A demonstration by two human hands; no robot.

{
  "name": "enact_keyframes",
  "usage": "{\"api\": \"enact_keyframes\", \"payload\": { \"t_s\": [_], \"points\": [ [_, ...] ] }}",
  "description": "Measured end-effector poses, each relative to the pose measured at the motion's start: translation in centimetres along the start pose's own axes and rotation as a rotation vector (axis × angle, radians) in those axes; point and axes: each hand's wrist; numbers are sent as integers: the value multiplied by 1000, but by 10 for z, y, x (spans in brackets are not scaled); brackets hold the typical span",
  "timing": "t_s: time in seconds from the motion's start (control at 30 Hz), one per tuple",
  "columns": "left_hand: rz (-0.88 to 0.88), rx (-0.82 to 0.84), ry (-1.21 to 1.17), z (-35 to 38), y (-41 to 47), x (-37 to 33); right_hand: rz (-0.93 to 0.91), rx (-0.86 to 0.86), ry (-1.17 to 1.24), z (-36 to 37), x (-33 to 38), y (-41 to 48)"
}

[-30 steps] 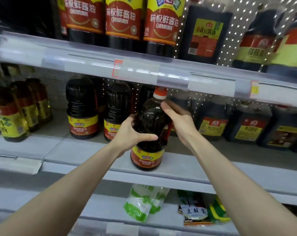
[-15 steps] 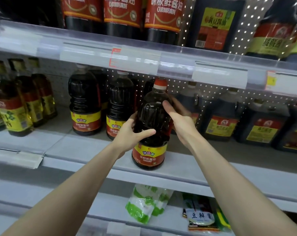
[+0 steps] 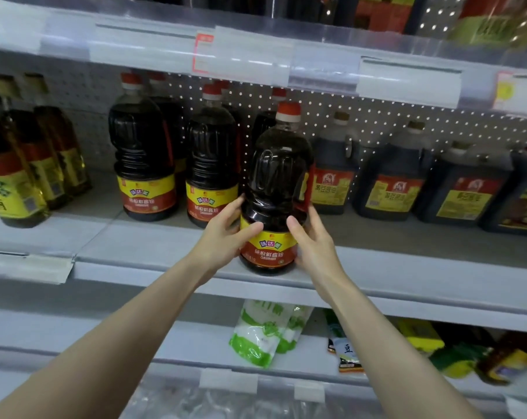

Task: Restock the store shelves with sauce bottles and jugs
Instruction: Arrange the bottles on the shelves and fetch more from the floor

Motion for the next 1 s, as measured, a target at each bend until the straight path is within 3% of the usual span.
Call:
{"api": "enact_keyframes", "payload": {
  "t_s": [1.0],
  "points": [
    [27,-157,47,5,68,4,68,-96,-23,-1,-31,69]
  ]
}}
Point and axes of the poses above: each hand's wrist, its own y-axis towards the middle knuckle, its own z-axis out of the palm, x = y × z, and after that the axes turned 12 degrees about -z, right-handed
